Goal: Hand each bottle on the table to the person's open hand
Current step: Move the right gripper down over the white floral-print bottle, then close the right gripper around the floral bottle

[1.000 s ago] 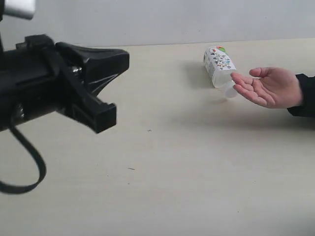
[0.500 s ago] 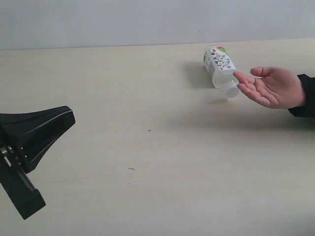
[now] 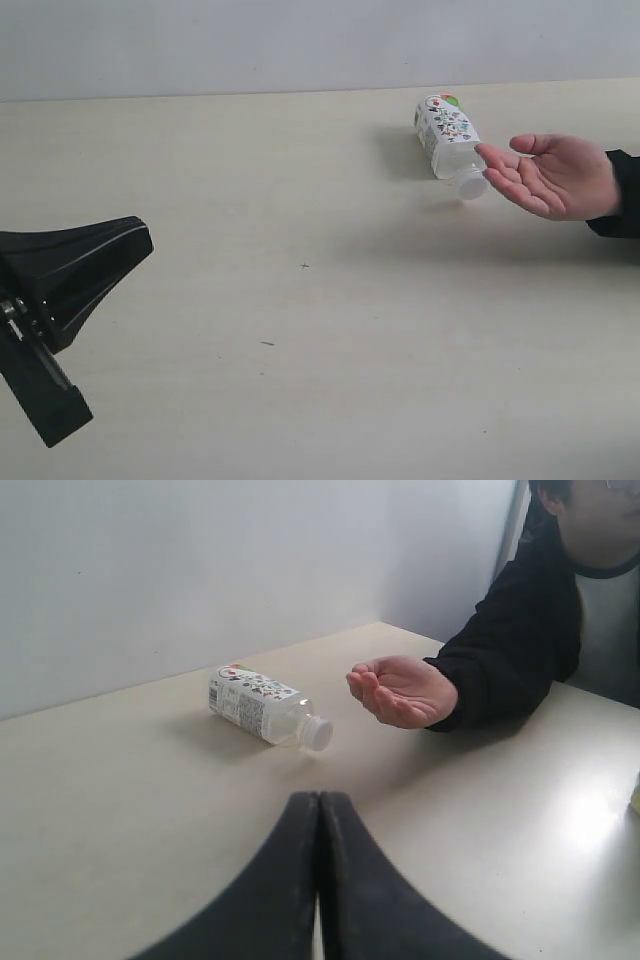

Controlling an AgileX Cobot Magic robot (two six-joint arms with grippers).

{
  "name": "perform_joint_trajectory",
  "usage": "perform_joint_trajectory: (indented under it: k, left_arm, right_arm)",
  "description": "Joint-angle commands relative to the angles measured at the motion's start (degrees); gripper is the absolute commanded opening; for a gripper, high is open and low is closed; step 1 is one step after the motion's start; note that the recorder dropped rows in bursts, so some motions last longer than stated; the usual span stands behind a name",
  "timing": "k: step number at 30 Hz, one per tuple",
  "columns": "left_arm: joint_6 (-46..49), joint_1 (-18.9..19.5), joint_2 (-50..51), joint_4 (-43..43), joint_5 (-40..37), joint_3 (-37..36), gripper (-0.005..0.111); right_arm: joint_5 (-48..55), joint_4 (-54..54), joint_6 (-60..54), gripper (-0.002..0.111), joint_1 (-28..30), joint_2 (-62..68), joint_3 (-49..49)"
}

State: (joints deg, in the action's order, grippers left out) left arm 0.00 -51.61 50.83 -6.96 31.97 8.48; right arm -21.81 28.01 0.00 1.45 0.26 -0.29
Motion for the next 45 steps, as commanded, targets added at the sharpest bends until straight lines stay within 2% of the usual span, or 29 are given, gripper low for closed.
perform_joint_trajectory:
  k: [1,4,6,7,8,9,10,12,13,14,17,20,25,27,30,31,33,45]
  left_arm:
    - [0.00,-0.35,-0.37,-0.56,0.40,-0.25,0.001]
    - [0.00,-0.35,-0.37,-0.56,0.40,-0.25,0.001]
    - [0.00,-0.35,-0.37,-0.56,0.40,-0.25,0.001]
    - [0.00,-0.35,-0.37,-0.56,0.40,-0.25,0.001]
    - [0.00,-0.35,-0.37,-0.56,0.40,-0.25,0.001]
    - [0.00,-0.35,-0.37,-0.56,0.40,-0.25,0.001]
    - [0.00,-0.35,-0.37,-0.56,0.40,-0.25,0.001]
    - [0.00,-0.35,-0.37,-0.56,0.40,-0.25,0.001]
    - [0.00,-0.35,-0.37,-0.56,0.40,-0.25,0.001]
    - [0.00,-0.35,-0.37,-0.56,0.40,-0.25,0.001]
    - [0.00,-0.35,-0.37,-0.56,0.40,-0.25,0.001]
    - [0.00,-0.35,-0.37,-0.56,0.40,-0.25,0.001]
    - [0.00,-0.35,-0.37,-0.56,0.40,-0.25,0.001]
    - [0.00,-0.35,-0.37,-0.56,0.40,-0.25,0.001]
    - [0.00,-0.35,-0.37,-0.56,0.40,-0.25,0.001]
    - [0.00,-0.35,-0.37,-0.56,0.40,-0.25,0.001]
    - [0.00,-0.35,-0.37,-0.56,0.40,-0.25,0.001]
    - [0.00,-0.35,-0.37,-0.56,0.40,-0.25,0.001]
  right_arm:
    - [-5.26,-4.68,10.75,0.000,0.35,2.03,-5.94]
    - [-5.24,-8.00,9.94,0.000,0.35,11.88,-14.35]
    - [-0.34,-13.43,2.35,0.000,0.35,27.42,-26.54]
    - [6.87,-13.75,0.97,0.000,0.35,38.17,-36.70]
    - [11.84,-13.75,0.00,0.000,0.35,44.38,-42.09]
    - [23.40,-13.65,-2.20,0.000,0.35,56.64,-51.93]
    - [29.72,-13.65,-2.41,0.000,0.35,62.46,-57.43]
    - [54.05,-13.55,-2.41,0.000,0.22,80.91,-77.85]
    - [58.43,-13.23,-2.41,0.000,-0.04,85.33,-82.91]
    - [67.20,-12.60,-2.56,0.000,-0.06,93.32,-91.25]
    - [81.58,-14.96,-2.56,0.000,-2.97,106.07,-106.34]
    - [90.39,-25.55,-1.08,0.000,-8.18,116.52,-118.41]
    - [91.78,-26.87,-2.61,0.000,-11.47,127.84,-129.07]
    - [91.78,-25.67,-2.61,0.008,-11.47,130.85,-130.24]
    - [91.78,-26.67,-2.61,0.042,-11.47,134.91,-130.25]
    - [91.78,-26.67,-2.91,0.061,-11.47,136.17,-130.25]
    - [91.78,-26.44,-5.14,0.082,-11.47,137.79,-130.25]
    - [91.78,-25.42,-4.76,0.084,-11.47,141.82,-130.25]
